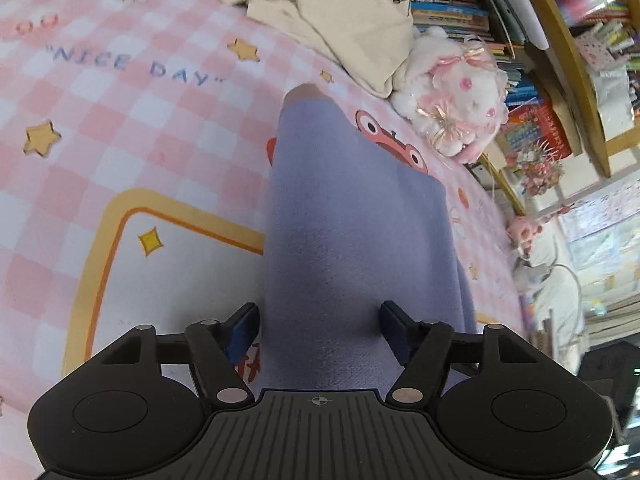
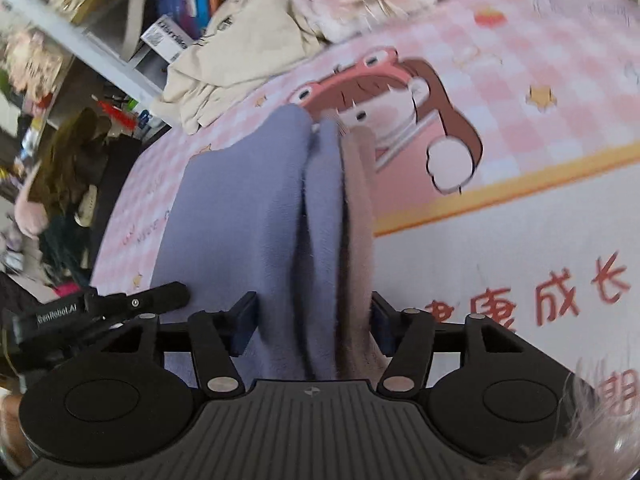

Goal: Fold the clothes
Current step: 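Lift the folded sweater with both tools and set it on the cream tote bag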

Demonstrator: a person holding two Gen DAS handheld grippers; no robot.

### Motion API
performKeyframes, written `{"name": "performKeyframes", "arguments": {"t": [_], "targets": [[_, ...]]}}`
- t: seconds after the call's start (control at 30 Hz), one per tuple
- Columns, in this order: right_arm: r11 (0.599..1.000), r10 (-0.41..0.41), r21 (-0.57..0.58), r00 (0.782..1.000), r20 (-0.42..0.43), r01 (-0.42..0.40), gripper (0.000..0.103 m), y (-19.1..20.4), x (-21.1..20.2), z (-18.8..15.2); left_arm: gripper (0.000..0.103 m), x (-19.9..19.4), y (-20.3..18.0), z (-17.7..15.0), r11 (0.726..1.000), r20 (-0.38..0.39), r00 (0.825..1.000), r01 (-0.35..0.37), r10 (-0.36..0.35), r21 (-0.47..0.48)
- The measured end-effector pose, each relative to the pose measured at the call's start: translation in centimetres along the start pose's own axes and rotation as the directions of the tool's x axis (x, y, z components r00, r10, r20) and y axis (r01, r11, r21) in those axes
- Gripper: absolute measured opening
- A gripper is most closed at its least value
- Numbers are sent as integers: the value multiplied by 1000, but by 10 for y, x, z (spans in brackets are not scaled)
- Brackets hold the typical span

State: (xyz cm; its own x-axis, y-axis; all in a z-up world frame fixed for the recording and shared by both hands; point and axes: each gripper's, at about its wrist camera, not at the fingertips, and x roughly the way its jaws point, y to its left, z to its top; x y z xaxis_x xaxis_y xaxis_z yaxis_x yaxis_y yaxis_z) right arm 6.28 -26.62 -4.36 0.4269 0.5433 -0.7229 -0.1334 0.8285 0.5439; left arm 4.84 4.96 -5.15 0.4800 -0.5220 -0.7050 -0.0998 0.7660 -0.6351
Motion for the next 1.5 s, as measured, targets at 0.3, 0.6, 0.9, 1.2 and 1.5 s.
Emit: {"name": "performKeyframes", "arguments": {"t": [0.3, 0.6, 0.9, 1.2, 1.5], "targets": [[997, -7, -79, 999, 53, 11, 31, 15, -12, 5, 45, -1, -33, -5, 985, 60, 998, -47, 38, 166], [970, 0, -240, 988, 155, 37, 30, 49, -28, 27, 45, -27, -58, 19, 958, 156, 987, -19, -27, 285], [956, -6, -289, 986, 167, 55, 30, 74, -5, 68, 45, -21, -53, 59, 966, 193, 980, -14, -38, 258], [948, -30, -307, 985, 169, 81, 30, 82, 32, 97, 45, 1, -29, 92, 978, 204, 977, 11, -54, 208], [964, -78, -243, 988, 133, 109, 30, 69, 76, 131, 45, 42, -19, 129, 983, 157, 987, -7, -22, 181]]}}
